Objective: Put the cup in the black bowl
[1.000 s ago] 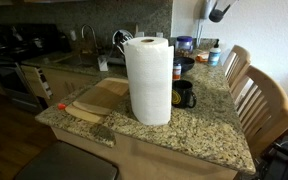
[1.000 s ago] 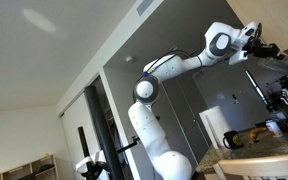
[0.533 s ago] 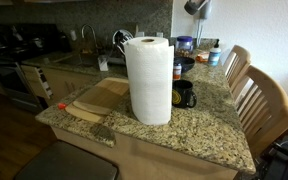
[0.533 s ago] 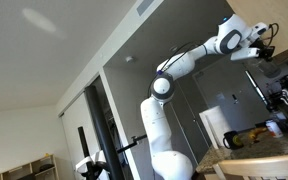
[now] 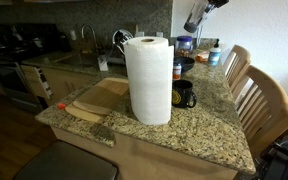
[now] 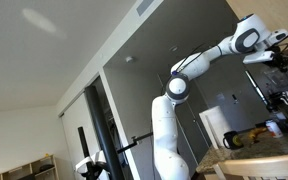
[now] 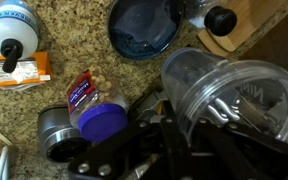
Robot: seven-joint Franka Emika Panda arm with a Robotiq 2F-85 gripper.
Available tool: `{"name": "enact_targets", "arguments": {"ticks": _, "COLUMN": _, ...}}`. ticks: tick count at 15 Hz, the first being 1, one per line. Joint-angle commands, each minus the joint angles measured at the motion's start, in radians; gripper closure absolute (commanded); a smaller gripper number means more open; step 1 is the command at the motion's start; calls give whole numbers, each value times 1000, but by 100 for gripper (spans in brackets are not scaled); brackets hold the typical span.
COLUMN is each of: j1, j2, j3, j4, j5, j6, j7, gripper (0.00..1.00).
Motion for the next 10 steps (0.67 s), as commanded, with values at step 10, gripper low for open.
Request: {"name": "enact_targets", "arguments": {"ticks": 10, "j1": 8, "j2": 93, "j3": -9, "j4": 121, "j5": -165, "j6": -376, "j7": -85, "gripper": 97}}
